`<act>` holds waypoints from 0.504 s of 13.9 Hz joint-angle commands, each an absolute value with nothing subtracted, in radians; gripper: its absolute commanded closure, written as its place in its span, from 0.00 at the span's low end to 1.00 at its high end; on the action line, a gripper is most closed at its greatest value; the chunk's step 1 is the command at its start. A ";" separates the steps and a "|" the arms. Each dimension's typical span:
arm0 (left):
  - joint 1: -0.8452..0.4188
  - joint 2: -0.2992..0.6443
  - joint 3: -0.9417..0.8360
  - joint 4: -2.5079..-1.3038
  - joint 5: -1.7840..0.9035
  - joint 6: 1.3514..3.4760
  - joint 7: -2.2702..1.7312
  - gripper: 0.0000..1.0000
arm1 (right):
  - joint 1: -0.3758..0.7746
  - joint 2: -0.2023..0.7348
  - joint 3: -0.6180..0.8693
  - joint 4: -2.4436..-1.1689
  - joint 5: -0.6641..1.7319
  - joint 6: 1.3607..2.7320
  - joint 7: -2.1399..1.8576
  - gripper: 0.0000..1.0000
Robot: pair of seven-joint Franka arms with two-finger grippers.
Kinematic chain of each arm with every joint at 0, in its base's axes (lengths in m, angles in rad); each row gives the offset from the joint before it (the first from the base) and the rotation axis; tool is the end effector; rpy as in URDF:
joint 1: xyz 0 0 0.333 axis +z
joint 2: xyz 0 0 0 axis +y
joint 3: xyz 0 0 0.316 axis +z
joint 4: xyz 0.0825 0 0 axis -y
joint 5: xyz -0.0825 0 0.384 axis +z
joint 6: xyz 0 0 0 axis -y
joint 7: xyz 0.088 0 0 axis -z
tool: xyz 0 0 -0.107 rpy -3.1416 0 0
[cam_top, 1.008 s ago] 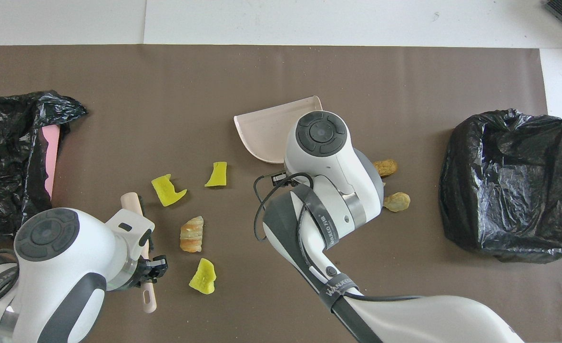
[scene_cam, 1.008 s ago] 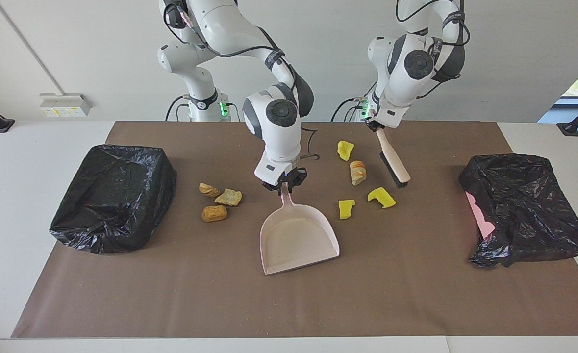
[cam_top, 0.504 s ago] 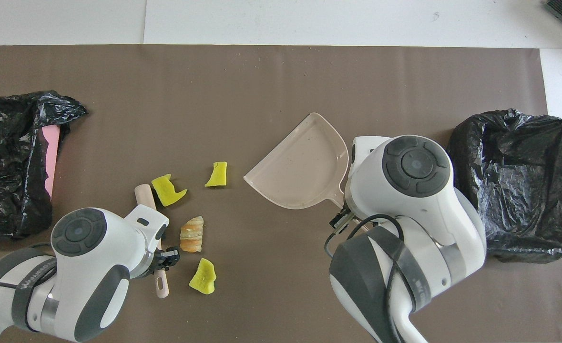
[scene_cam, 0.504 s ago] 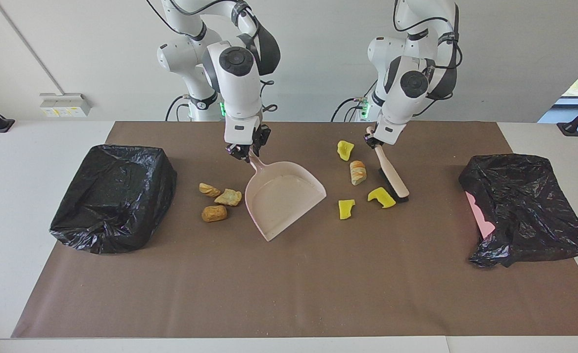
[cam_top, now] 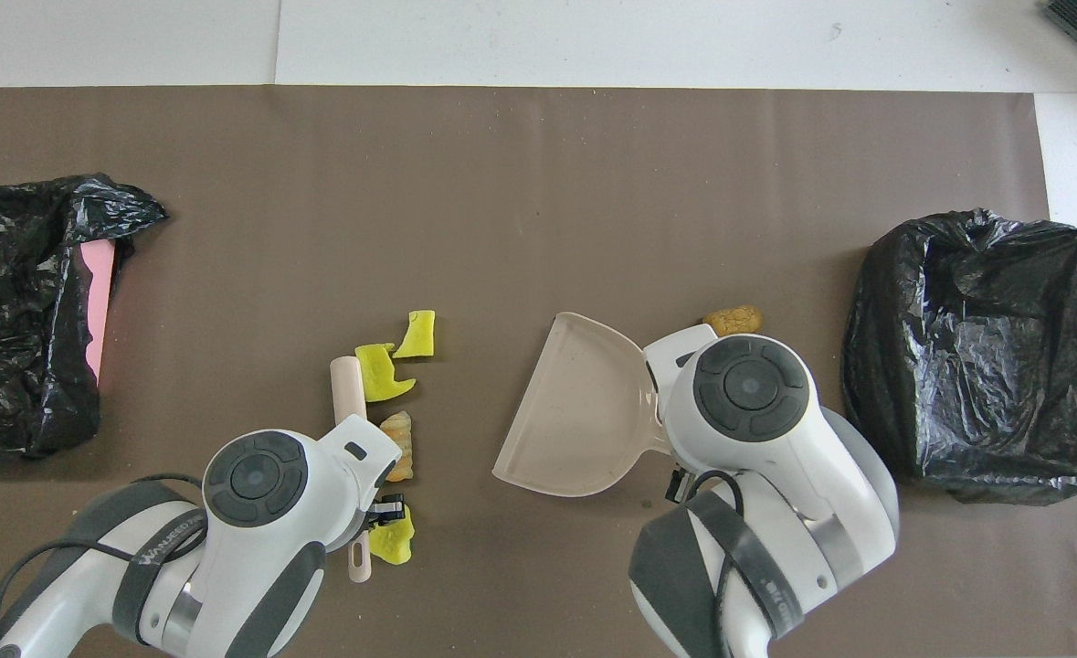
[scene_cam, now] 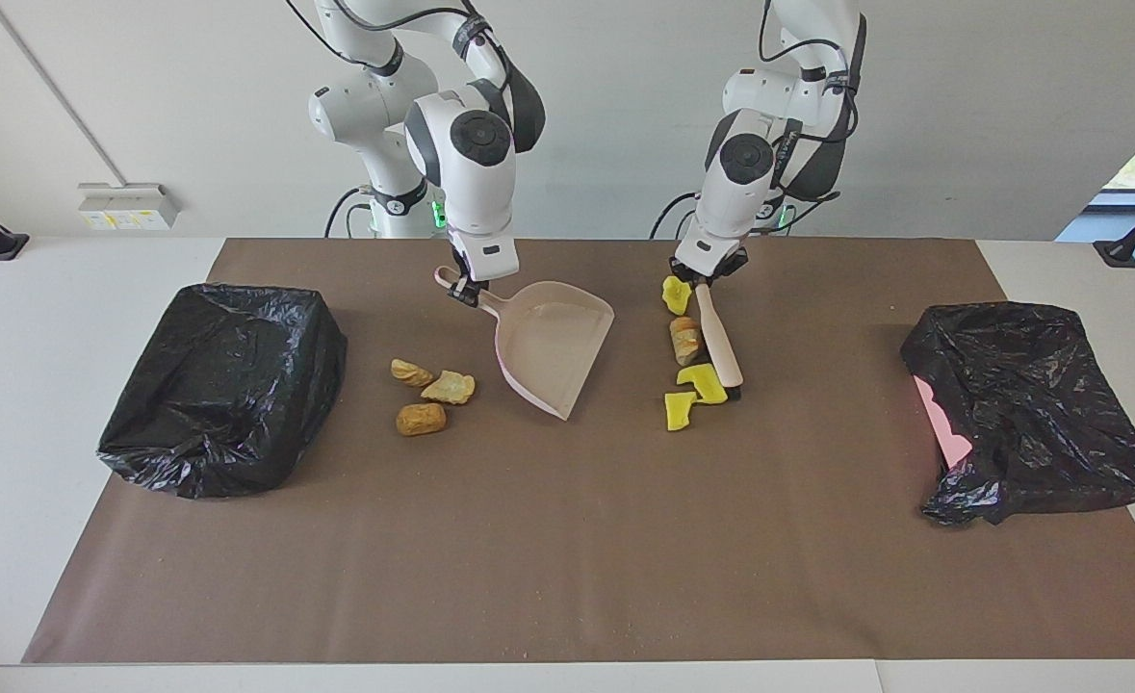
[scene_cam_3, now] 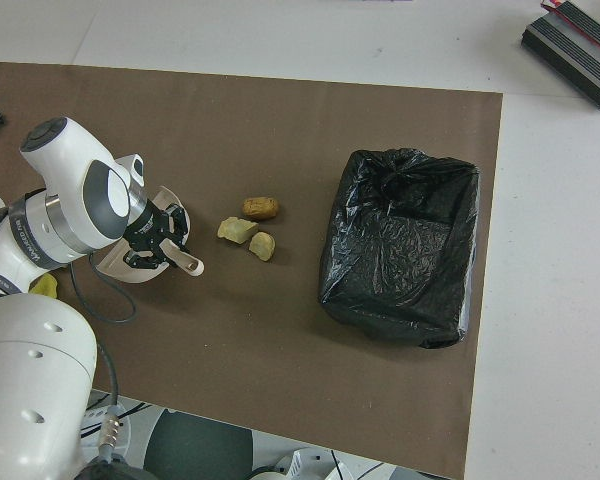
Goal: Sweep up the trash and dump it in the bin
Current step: 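Carry the dustpan toward the sponge pieces while the left gripper positions the brush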
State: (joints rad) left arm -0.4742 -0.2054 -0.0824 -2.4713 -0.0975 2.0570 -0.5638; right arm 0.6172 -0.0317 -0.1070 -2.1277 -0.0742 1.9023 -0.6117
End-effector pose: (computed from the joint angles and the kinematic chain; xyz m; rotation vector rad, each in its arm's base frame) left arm 0.3610 -0.2303 0.3535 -3.0666 -0.1002 0.3253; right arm 0.4495 0.2451 0.4084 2.5756 1.6751 -0.3033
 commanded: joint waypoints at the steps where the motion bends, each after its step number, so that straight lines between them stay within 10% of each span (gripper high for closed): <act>1: -0.469 -0.184 -0.064 -2.445 -0.100 2.053 -0.514 1.00 | 0.635 -0.057 -0.103 -2.177 -0.106 1.965 -0.595 1.00; 7: -0.345 -0.195 -0.063 -2.427 -0.086 2.011 -0.469 1.00 | 0.741 0.041 -0.103 -2.184 -0.182 2.069 -0.437 1.00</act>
